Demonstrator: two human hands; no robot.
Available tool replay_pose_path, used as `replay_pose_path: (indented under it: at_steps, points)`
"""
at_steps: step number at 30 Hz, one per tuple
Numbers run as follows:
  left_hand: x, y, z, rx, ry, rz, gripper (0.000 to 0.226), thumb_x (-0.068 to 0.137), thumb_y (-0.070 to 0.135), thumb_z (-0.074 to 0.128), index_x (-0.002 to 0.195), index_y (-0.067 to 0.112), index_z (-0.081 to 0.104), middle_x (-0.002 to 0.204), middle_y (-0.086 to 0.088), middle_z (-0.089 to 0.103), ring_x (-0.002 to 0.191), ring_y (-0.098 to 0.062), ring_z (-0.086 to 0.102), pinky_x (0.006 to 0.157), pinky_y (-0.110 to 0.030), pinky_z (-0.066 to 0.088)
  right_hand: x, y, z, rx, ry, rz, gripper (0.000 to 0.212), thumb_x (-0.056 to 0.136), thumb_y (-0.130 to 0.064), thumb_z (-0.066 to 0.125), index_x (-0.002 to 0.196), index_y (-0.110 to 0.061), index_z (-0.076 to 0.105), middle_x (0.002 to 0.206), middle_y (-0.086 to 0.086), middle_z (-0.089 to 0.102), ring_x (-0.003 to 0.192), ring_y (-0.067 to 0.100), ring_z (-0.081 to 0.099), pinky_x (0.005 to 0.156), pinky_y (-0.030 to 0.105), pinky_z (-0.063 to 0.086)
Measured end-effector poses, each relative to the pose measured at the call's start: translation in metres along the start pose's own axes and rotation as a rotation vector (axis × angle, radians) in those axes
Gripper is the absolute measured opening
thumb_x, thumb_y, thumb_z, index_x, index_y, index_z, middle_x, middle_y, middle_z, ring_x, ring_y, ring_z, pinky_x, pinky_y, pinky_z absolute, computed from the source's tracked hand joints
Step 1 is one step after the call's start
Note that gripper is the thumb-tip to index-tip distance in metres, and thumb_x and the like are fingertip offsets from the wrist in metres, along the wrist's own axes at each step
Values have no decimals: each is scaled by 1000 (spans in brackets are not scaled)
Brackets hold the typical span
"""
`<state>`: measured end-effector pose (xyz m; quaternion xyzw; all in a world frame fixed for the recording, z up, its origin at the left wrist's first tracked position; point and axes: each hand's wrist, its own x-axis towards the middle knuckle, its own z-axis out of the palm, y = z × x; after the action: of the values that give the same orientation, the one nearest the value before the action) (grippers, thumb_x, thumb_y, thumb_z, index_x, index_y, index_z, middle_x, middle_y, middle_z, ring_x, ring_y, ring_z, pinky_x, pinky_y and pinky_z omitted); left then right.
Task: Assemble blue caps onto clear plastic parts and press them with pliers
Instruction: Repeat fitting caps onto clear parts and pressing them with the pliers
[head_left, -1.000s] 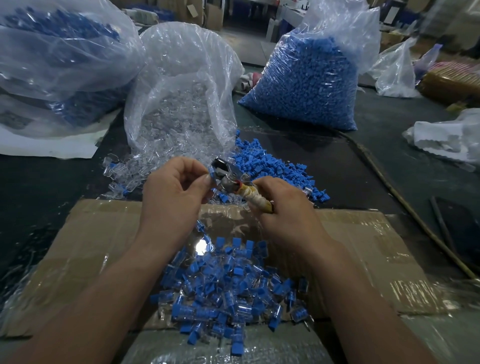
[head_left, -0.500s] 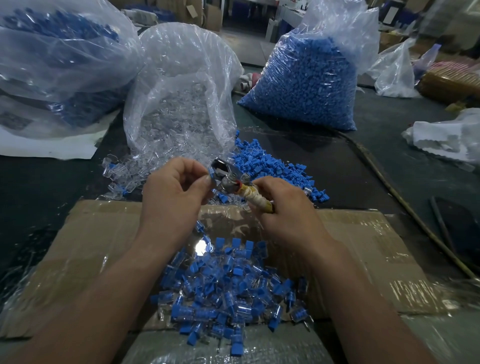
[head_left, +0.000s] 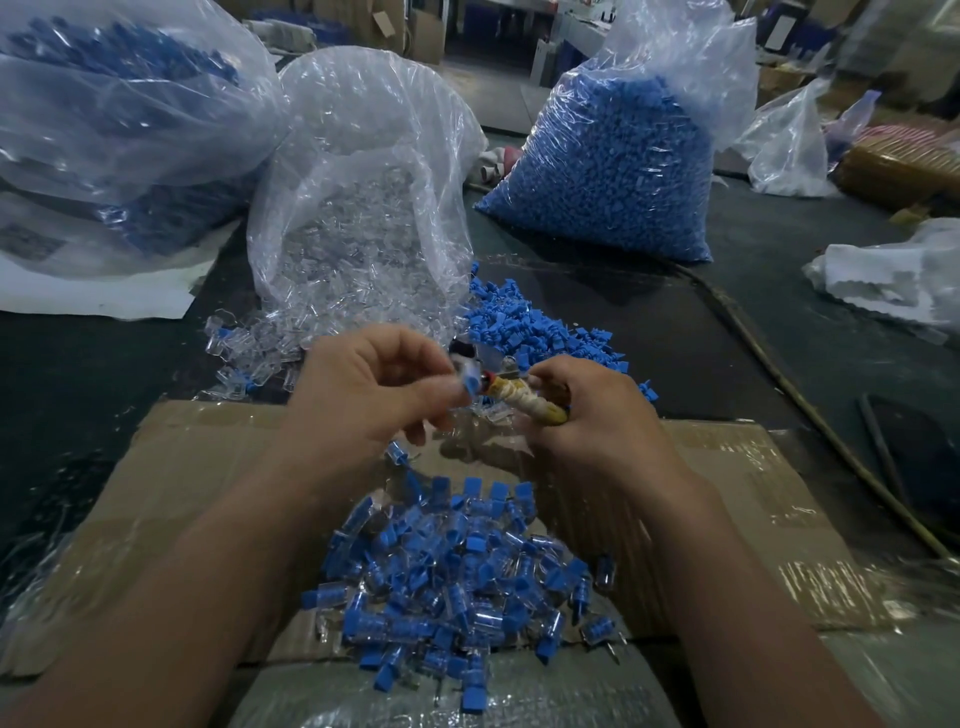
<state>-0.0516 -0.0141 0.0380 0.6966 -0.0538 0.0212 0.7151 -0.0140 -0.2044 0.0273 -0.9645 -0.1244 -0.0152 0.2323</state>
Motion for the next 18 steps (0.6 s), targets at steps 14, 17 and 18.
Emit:
replay_pose_path:
  at_steps: [14,17,18]
  points:
    - [-6,3,7,237,-606,-42,18,62,32,69,78,24,74,72,-7,71,54,-19,58,48,-22,47,0,-5,4,-29,-160,46,59,62,-41,79,114,-28,56,101,-11,55,95,9,51,83,32,44]
    - [-4,2,5,175,-435,-53,12,64,26,68,75,23,73,66,-3,69,46,-3,53,45,-12,42,0,-4,7,-34,-170,47,56,60,-43,79,109,-30,56,94,-15,53,92,8,51,80,30,43]
    - [-2,-1,4,176,-318,-46,9,66,22,68,73,24,72,64,-1,69,45,-1,52,45,-11,42,0,-3,8,-38,-172,50,55,60,-44,80,108,-31,57,92,-16,52,90,7,51,78,29,42]
